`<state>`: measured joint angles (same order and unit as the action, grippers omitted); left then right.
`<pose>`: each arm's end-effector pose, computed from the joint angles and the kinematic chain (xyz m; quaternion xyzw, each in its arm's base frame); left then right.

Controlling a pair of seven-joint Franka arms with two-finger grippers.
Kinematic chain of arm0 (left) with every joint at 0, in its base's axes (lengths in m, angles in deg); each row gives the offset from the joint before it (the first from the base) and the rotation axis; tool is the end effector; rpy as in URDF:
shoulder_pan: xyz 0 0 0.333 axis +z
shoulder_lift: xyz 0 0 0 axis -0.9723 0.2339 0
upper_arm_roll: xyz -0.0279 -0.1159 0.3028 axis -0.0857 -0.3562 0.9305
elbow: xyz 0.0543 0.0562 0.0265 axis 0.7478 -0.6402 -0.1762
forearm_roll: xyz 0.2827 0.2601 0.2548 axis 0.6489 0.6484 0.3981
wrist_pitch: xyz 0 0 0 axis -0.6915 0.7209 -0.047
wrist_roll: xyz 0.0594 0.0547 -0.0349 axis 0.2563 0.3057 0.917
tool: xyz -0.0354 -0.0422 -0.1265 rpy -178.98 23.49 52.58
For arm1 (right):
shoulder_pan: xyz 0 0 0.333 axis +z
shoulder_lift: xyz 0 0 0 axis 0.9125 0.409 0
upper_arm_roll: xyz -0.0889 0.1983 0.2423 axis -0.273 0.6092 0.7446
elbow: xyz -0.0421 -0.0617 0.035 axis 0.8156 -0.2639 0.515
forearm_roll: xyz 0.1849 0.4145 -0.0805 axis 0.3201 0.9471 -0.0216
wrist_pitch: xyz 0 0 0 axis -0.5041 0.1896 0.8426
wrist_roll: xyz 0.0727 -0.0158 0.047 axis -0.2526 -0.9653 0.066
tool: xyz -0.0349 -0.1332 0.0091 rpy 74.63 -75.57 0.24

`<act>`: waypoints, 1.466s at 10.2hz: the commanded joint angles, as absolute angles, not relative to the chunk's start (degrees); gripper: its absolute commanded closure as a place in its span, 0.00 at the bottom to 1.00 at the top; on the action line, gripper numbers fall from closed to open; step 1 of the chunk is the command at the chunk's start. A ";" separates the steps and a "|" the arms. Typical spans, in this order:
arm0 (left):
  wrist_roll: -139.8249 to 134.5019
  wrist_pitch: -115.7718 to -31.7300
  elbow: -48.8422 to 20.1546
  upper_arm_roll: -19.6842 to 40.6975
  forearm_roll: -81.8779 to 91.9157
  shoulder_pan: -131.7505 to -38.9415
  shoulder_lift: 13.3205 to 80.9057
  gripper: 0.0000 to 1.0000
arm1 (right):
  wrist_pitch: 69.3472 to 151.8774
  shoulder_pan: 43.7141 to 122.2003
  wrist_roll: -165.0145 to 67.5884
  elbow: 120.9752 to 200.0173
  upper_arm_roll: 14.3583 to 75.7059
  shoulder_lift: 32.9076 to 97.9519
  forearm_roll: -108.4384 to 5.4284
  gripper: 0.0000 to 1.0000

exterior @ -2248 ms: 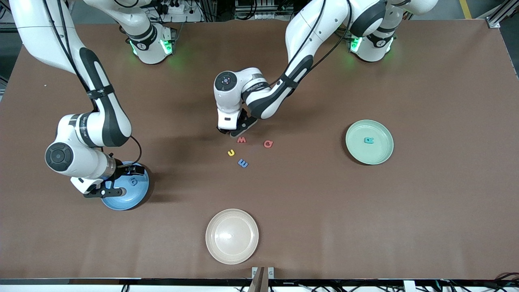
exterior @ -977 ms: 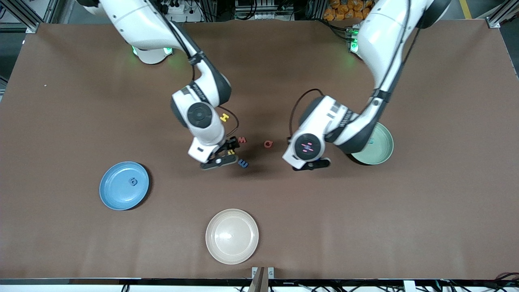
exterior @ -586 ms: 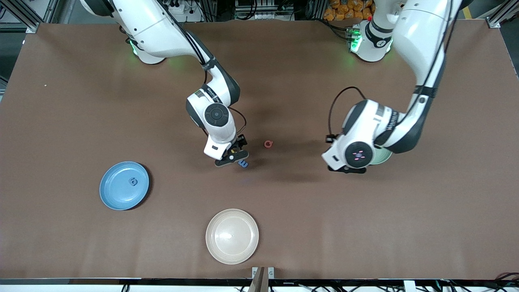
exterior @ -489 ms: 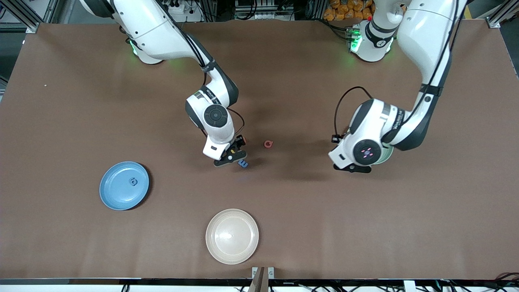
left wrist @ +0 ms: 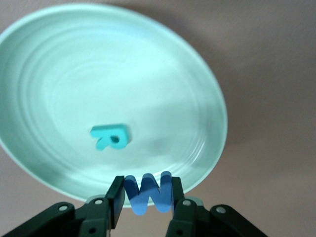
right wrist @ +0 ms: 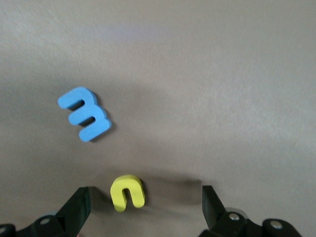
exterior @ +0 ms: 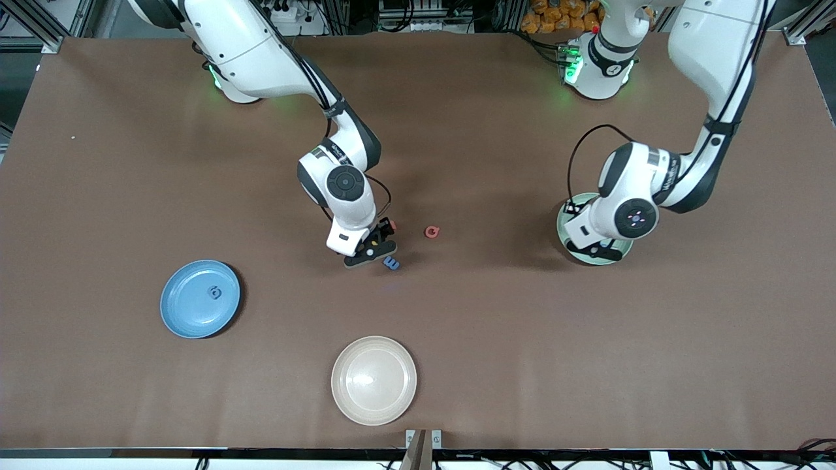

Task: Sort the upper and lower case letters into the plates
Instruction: 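Drop the W on the green plate while the right gripper grasps u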

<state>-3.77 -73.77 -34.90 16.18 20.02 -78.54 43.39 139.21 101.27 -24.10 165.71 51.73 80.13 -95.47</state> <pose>0.5475 -0.1411 0.1402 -0.9709 0.1132 0.2081 0.0360 0.5635 0.4177 0.0945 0.9803 0.1944 0.0278 0.0193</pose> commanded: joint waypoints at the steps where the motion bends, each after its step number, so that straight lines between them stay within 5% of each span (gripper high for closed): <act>1: -4.19 -76.02 -37.94 15.21 20.60 -78.31 41.00 0.78 | 140.54 101.28 -24.26 166.33 51.89 79.76 -97.32 0.00; 2: -4.19 -76.12 -37.94 15.21 20.43 -78.06 41.18 0.63 | 140.45 101.28 -24.34 166.41 51.97 79.93 -97.32 0.00; 3: -4.10 -76.12 -37.77 15.21 20.08 -78.05 41.27 0.15 | 140.36 101.10 -24.52 166.42 51.98 80.28 -97.23 0.00; 4: -4.10 -76.12 -37.51 15.21 18.16 -78.05 41.79 0.00 | 140.45 100.75 -25.22 166.15 51.98 80.81 -97.23 0.00; 11: 8.69 -75.33 -30.75 15.21 11.73 -83.31 42.49 0.00 | 139.92 101.02 -25.40 165.98 52.41 81.08 -96.61 0.00; 12: 12.47 -75.33 -29.17 15.21 11.73 -86.02 43.11 0.00 | 139.92 101.02 -25.49 165.80 52.41 80.99 -96.61 0.15; 13: 15.03 -75.33 -28.11 15.30 11.73 -87.79 43.55 0.00 | 139.92 101.19 -24.79 165.54 52.41 80.90 -96.61 0.77; 14: 17.06 -75.33 -27.14 15.30 11.81 -89.20 44.16 0.00 | 139.92 101.19 -24.78 165.36 52.41 80.90 -96.61 1.00; 15: 18.04 -75.33 -27.04 15.30 11.81 -89.48 44.25 0.00 | 139.92 101.19 -24.87 165.19 52.41 80.90 -96.61 1.00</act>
